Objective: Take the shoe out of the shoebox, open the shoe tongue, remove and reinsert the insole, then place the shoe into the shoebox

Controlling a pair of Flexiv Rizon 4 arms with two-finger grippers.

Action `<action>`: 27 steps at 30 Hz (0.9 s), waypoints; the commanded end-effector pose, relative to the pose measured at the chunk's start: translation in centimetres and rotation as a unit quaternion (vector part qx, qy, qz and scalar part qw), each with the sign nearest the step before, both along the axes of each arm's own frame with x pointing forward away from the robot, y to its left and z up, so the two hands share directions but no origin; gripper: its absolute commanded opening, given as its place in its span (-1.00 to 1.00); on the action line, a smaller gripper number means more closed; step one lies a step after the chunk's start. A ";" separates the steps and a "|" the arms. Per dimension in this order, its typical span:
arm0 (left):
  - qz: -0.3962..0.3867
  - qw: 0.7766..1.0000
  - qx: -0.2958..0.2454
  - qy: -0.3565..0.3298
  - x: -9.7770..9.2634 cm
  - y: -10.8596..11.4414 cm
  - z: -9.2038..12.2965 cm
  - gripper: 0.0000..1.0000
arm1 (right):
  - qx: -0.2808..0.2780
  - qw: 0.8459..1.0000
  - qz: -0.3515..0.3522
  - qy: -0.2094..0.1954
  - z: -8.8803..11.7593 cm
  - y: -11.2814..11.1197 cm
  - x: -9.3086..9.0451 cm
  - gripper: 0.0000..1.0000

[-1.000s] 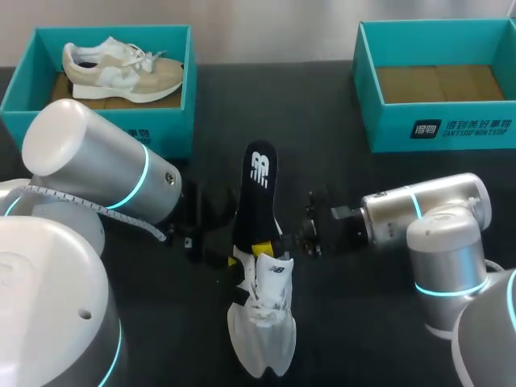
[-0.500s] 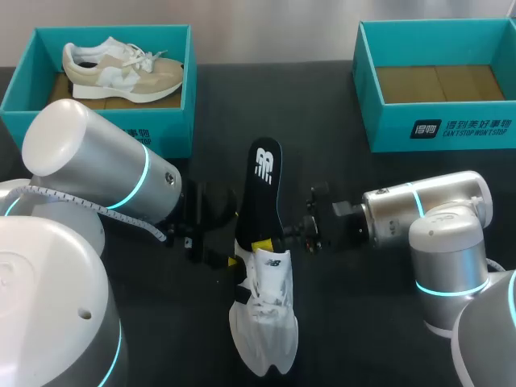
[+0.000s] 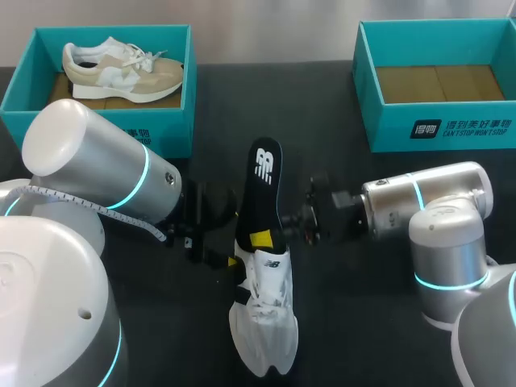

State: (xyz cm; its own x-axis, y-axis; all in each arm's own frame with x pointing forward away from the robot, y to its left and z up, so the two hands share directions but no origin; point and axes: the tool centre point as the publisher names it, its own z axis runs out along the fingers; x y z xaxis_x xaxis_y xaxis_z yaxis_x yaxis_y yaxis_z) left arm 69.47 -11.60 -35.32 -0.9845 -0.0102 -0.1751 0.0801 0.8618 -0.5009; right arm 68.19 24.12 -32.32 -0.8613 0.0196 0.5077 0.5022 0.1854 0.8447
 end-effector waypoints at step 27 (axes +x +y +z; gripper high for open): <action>0.000 1.000 -0.001 0.000 -0.1 0.1 0.0 1.00 | 0.015 1.000 -0.026 0.004 0.7 1.3 1.3 -1.00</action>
State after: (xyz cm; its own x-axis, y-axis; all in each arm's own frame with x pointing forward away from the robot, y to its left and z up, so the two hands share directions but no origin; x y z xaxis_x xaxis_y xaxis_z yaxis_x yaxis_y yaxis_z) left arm 69.47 -11.60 -35.32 -0.9845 -0.0102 -0.1751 0.0801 0.8618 -0.5009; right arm 69.49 25.30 -31.35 -0.8575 0.0494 0.5122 0.5143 0.1159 0.8498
